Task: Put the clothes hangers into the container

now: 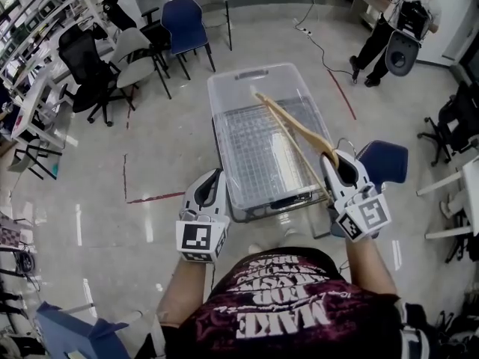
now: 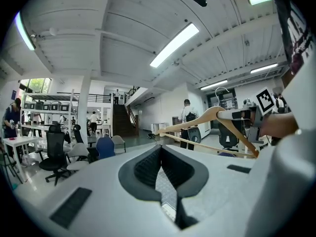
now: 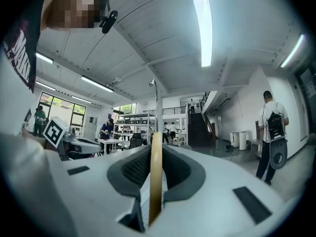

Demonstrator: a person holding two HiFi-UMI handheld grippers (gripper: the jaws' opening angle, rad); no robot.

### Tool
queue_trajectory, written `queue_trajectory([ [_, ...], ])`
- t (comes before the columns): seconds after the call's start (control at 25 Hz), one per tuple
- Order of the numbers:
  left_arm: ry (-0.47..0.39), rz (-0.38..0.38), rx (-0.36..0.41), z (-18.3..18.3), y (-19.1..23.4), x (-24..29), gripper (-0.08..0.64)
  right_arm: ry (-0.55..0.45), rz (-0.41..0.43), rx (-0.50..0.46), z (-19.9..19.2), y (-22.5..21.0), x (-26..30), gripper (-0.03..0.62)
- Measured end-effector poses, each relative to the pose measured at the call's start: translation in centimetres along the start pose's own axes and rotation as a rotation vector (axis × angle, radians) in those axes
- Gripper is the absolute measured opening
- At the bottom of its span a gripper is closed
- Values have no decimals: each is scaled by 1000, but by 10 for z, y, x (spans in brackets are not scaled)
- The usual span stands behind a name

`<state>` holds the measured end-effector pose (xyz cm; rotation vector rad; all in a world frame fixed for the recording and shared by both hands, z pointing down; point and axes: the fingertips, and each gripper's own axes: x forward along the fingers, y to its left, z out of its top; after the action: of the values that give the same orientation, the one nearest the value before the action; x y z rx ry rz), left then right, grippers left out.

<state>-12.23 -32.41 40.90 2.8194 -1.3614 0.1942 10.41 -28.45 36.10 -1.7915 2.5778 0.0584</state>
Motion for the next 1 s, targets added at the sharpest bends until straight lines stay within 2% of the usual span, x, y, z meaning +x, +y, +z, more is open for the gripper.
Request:
queue_trajectory([
  [0.16, 19, 4, -23, -11, 0, 4, 6, 13, 6, -1, -4, -6, 9, 61],
  [0.32, 18, 12, -16, -5, 3, 10, 6, 16, 35, -13, 4, -13, 28, 61],
  [0.72, 41, 83, -32, -11, 20, 28, 5, 8, 106, 2, -4, -29, 78, 61],
  [1.0, 67, 141, -43, -20, 46, 48, 6, 47, 144, 20, -32, -43, 124, 61],
])
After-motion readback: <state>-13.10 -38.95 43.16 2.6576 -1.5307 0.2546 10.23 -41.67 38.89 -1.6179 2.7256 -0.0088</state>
